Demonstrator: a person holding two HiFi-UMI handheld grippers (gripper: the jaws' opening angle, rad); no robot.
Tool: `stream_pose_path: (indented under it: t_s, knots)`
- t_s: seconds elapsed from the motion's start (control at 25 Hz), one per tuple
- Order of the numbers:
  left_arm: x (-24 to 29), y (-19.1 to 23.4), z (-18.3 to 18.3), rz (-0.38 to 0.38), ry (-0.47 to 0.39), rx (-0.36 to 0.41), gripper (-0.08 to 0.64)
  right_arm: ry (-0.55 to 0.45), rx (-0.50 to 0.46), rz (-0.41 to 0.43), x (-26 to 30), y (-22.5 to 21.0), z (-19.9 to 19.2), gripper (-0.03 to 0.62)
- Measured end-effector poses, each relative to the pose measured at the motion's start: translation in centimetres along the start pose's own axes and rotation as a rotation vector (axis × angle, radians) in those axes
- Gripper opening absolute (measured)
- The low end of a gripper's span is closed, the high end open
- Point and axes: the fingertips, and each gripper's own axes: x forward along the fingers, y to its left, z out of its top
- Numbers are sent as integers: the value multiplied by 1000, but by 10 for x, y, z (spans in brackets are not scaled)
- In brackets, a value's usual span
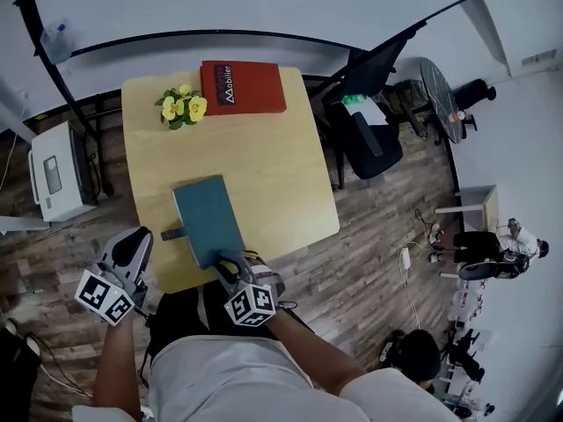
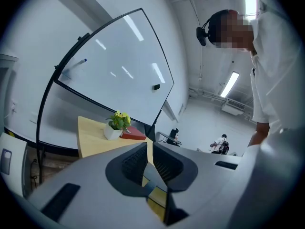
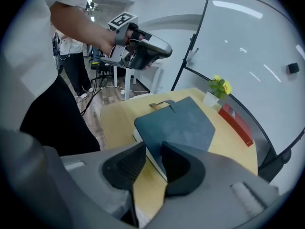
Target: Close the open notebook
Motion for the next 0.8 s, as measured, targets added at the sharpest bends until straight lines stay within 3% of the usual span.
stream_pose_path:
  t_s: [0.2,0.56,0.68,0.8]
  knots:
    - [-7,2,-8,11,18,-8,43,39,-15,63,14,7,-8,101]
    - [-10,-12,-26,11,20,-9,44,-11,174,225,14,6,-5,101]
    - [-10,-21,-25,27,7,29,44,-139,320,247,1,-8,10,101]
    - [-11,-28,-15,67,-12,97,44,-346,512,193,-27,-48,30,100]
